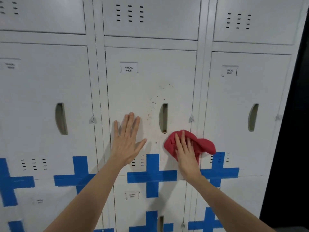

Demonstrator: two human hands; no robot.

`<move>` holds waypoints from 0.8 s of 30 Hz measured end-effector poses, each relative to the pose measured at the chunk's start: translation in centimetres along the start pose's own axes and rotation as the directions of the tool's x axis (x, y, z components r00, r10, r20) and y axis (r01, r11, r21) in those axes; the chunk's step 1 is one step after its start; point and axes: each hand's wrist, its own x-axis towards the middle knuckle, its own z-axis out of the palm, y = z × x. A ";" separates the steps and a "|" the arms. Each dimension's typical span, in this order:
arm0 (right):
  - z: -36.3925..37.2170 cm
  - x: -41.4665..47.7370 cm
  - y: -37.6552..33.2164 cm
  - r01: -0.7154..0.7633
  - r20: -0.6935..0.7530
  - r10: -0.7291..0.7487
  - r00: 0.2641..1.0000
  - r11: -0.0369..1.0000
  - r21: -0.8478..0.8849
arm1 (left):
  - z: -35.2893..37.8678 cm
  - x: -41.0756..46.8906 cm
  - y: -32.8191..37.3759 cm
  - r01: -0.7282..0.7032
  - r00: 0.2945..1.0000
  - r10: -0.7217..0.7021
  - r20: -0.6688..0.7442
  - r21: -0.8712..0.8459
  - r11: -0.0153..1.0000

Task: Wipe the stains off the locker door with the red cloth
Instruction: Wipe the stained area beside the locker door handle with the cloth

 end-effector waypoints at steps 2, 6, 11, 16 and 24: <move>0.6 0.0 0.2 0.020 0.035 -0.021 0.999 1.000 0.022 | 0.1 0.0 -0.6 -0.038 0.999 0.039 -0.009 0.018 0.999; 1.8 -0.1 -0.1 0.163 0.100 -0.163 0.982 0.987 0.002 | 0.5 0.5 -1.3 -0.080 0.997 0.080 -0.001 0.049 0.996; 2.9 0.9 -1.1 0.312 0.043 -0.309 0.950 0.938 -0.150 | 0.8 0.8 -1.5 -0.092 0.996 0.092 -0.008 0.047 0.995; 3.2 1.6 -2.8 0.416 0.065 -0.411 0.909 0.898 -0.143 | 0.5 1.0 -1.7 -0.115 0.993 0.116 -0.020 0.040 0.993; 2.0 1.7 -3.6 0.404 -0.002 -0.404 0.915 0.914 0.039 | -1.0 2.9 -0.4 -0.150 0.986 0.151 -0.069 0.024 0.988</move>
